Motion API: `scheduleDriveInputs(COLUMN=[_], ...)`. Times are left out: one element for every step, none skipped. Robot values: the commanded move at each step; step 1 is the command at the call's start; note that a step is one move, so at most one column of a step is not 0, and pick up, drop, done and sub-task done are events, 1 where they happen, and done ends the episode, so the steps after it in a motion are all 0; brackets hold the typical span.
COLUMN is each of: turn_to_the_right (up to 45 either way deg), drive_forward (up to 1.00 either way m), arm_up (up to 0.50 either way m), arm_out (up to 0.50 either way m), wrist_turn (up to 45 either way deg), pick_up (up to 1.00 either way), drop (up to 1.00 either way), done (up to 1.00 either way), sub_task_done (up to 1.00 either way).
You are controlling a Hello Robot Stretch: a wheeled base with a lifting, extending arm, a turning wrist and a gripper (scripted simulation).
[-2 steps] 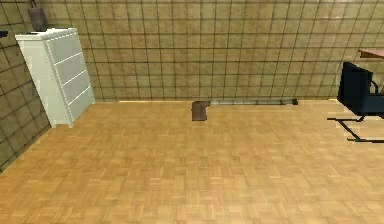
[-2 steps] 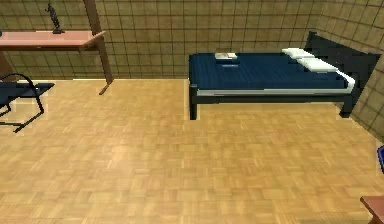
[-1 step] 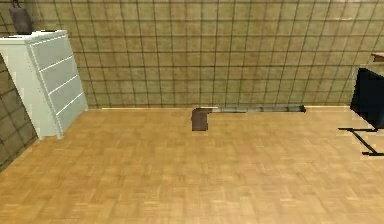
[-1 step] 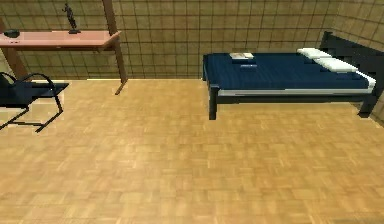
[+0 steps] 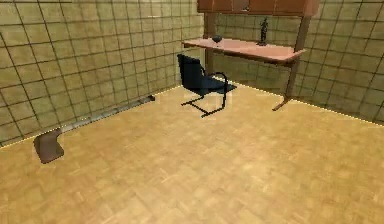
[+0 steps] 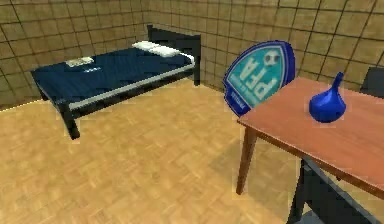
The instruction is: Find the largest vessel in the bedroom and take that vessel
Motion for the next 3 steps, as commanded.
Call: scheduleDriveInputs(turn_to_the_right=[30.0, 0.0, 45.0], drive_forward=[0.00, 0.10, 0.00], arm_up=[0.00, 0.00, 0.00], arm_out=[0.00, 0.00, 0.00], wrist_turn=[0.0, 0.0, 0.0], pick_up=[0.00, 0.00, 0.00], drop=[0.00, 0.00, 0.00], done=[0.00, 0.00, 0.00], sub_task_done=[0.00, 0.00, 0.00])
